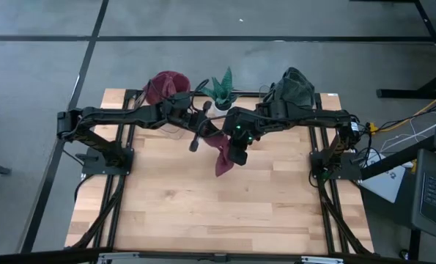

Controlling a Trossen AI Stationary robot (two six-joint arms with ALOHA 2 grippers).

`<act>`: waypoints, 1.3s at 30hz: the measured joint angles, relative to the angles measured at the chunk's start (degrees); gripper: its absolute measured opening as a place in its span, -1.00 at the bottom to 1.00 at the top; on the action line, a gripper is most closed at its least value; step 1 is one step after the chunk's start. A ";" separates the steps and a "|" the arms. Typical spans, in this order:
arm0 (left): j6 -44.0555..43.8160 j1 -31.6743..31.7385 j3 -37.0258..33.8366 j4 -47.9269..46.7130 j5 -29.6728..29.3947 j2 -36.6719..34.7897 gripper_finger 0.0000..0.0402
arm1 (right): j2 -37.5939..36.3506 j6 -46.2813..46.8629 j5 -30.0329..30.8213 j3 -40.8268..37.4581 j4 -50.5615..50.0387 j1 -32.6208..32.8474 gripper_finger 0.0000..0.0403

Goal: Pick & Place hat

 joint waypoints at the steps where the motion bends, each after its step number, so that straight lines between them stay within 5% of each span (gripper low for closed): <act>1: 0.00 0.00 0.00 0.06 -0.03 -0.06 -0.98 | 0.00 0.18 0.03 0.03 0.00 0.00 -0.56; 13: -0.44 0.05 0.00 -2.86 -3.06 -2.49 -0.99 | 0.00 4.89 2.56 0.05 -6.34 0.00 -0.02; 28: 0.81 3.35 -0.02 -17.38 -10.40 -15.94 -0.99 | -2.38 7.32 4.19 0.05 -9.88 0.07 -0.01; 39: -8.54 3.82 -0.02 -26.06 -21.00 -28.66 -0.99 | -2.60 5.97 5.20 0.05 -10.16 0.09 -0.01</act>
